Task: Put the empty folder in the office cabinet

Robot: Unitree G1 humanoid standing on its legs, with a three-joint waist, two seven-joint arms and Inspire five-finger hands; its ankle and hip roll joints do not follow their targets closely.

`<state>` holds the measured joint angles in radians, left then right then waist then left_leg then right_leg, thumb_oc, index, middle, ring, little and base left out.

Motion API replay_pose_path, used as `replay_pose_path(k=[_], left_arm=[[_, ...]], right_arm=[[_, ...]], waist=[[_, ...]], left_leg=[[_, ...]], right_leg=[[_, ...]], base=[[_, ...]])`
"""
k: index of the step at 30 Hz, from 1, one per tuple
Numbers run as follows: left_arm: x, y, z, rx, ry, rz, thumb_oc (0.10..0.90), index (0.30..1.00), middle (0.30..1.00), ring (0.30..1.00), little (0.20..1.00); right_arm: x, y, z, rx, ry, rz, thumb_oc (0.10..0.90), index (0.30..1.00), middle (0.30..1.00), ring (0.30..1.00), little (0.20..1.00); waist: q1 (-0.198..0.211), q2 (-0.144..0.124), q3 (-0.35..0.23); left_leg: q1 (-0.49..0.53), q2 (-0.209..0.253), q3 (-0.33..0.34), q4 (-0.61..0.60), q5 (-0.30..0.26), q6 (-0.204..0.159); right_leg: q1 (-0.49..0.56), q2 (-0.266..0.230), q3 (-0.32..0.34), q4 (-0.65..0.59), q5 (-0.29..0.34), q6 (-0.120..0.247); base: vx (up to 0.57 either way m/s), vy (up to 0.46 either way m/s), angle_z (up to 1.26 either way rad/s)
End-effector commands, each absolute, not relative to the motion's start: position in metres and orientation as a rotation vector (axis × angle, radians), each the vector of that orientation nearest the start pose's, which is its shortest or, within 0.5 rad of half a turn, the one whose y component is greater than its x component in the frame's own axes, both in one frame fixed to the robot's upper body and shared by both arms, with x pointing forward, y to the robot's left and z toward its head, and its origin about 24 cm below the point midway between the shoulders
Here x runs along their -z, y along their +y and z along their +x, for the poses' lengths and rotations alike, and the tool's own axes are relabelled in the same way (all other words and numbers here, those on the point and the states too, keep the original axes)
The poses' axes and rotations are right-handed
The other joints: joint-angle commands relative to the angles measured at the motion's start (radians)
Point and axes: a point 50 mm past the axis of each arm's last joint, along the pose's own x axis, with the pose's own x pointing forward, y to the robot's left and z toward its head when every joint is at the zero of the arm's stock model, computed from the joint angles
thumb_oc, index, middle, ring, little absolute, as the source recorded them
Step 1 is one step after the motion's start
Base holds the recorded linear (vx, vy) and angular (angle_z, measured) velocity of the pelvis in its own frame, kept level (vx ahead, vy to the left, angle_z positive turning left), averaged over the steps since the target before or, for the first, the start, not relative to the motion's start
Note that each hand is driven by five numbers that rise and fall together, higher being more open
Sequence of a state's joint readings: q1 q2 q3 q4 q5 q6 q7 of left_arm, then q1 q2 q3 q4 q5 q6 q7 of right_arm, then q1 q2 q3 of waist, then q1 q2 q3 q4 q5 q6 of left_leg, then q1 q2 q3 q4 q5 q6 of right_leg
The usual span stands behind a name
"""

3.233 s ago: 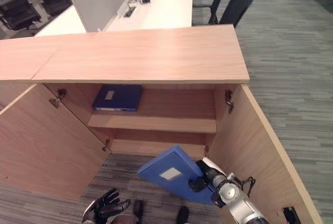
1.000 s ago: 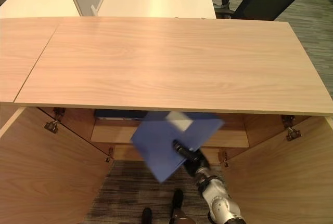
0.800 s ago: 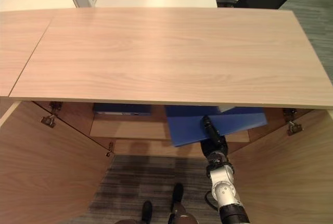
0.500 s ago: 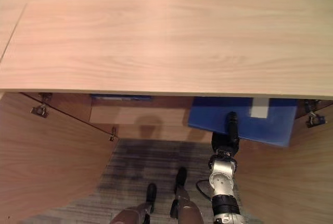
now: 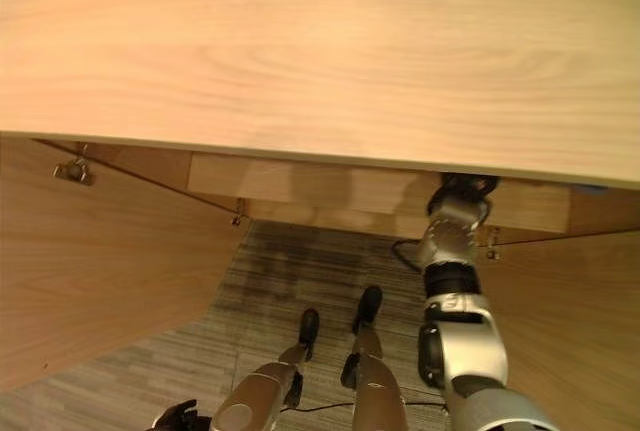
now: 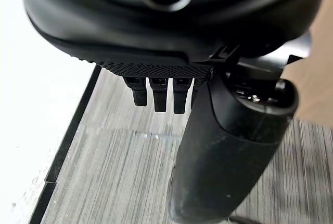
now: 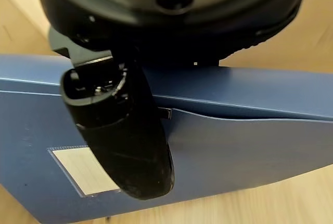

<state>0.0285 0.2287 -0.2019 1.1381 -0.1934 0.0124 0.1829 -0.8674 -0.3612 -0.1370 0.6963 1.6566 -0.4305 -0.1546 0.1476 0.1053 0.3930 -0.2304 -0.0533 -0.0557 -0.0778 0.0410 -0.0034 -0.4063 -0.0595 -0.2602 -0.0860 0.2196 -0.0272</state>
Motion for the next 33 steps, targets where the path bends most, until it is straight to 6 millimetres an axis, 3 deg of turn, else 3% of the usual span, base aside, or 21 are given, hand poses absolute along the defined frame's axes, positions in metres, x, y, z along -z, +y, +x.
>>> replay_pose_path(k=[1,2,3,6,7,13,17,28,33], left_arm=[[0.155,0.268,0.063,-0.281,1.258,0.333,0.800,0.900,0.900,0.900,0.900],[0.155,0.262,0.064,-0.239,1.242,0.320,0.800,0.900,0.900,0.900,0.900],[0.155,0.262,0.064,-0.239,1.242,0.320,0.800,0.900,0.900,0.900,0.900],[0.154,0.258,0.069,-0.201,1.215,0.309,0.800,0.900,0.900,0.900,0.900],[0.152,0.256,0.074,-0.176,1.193,0.310,0.800,0.900,0.900,0.900,0.900],[0.146,0.247,0.087,-0.120,1.123,0.298,0.800,0.900,0.900,0.900,0.900],[0.134,0.241,0.108,-0.064,1.023,0.303,0.800,0.900,0.900,0.900,0.900],[0.114,0.238,0.127,-0.007,0.915,0.306,0.800,0.900,0.900,0.900,0.900],[0.112,0.238,0.130,-0.006,0.902,0.320,0.800,0.900,0.900,0.900,0.900]], right_arm=[[-0.245,-0.255,0.378,0.191,-0.686,1.344,0.400,0.300,0.300,0.300,0.300],[-0.260,-0.253,0.378,0.167,-0.715,1.337,0.400,0.300,0.300,0.300,0.300],[-0.260,-0.253,0.378,0.167,-0.715,1.337,0.400,0.300,0.300,0.300,0.300],[-0.286,-0.250,0.376,0.132,-0.770,1.328,0.400,0.300,0.300,0.300,0.300],[-0.303,-0.247,0.373,0.106,-0.804,1.314,0.400,0.300,0.300,0.300,0.300],[-0.328,-0.246,0.368,0.080,-0.850,1.270,0.400,0.300,0.300,0.300,0.300],[-0.359,-0.240,0.358,0.036,-0.915,1.235,0.400,0.300,0.300,0.300,0.300],[-0.390,-0.220,0.345,-0.052,-0.939,1.040,0.400,0.300,0.300,0.300,0.300],[-0.392,-0.214,0.345,-0.067,-0.935,1.018,0.400,0.300,0.300,0.300,0.300]], waist=[[0.001,-0.010,-0.026],[0.004,0.001,-0.008],[0.004,0.000,-0.008],[0.001,0.017,0.026],[-0.003,0.025,0.046],[-0.009,0.049,0.077],[-0.022,0.080,0.115],[-0.040,0.100,0.127],[-0.045,0.099,0.127]], left_leg=[[-0.015,0.054,0.019,-0.009,-0.021,-0.032],[-0.042,0.051,0.021,0.003,-0.019,-0.031],[-0.043,0.051,0.021,0.003,-0.020,-0.030],[-0.100,0.042,0.024,0.054,-0.034,-0.026],[-0.137,0.035,0.027,0.090,-0.044,-0.025],[-0.202,0.016,0.026,0.177,-0.100,-0.017],[-0.308,-0.013,0.043,0.286,-0.142,-0.011],[-0.391,-0.033,0.062,0.340,-0.165,-0.012],[-0.404,-0.031,0.068,0.334,-0.163,-0.008]], right_leg=[[-0.002,-0.042,0.074,0.101,-0.149,0.117],[-0.028,-0.045,0.076,0.114,-0.151,0.114],[-0.030,-0.045,0.076,0.115,-0.151,0.114],[-0.084,-0.054,0.080,0.156,-0.159,0.111],[-0.117,-0.062,0.084,0.182,-0.164,0.109],[-0.192,-0.072,0.118,0.267,-0.205,0.112],[-0.303,-0.090,0.149,0.371,-0.227,0.107],[-0.390,-0.104,0.178,0.425,-0.233,0.107],[-0.409,-0.102,0.178,0.420,-0.223,0.108]], base=[[-0.05,0.010,-0.05],[-0.03,0.002,-0.06],[-0.05,0.012,-0.05],[-0.06,0.030,0.02],[-0.06,0.036,0.01],[-0.01,0.034,-0.02],[-0.08,0.055,0.00],[-0.01,0.012,0.03],[0.00,0.000,0.00]])
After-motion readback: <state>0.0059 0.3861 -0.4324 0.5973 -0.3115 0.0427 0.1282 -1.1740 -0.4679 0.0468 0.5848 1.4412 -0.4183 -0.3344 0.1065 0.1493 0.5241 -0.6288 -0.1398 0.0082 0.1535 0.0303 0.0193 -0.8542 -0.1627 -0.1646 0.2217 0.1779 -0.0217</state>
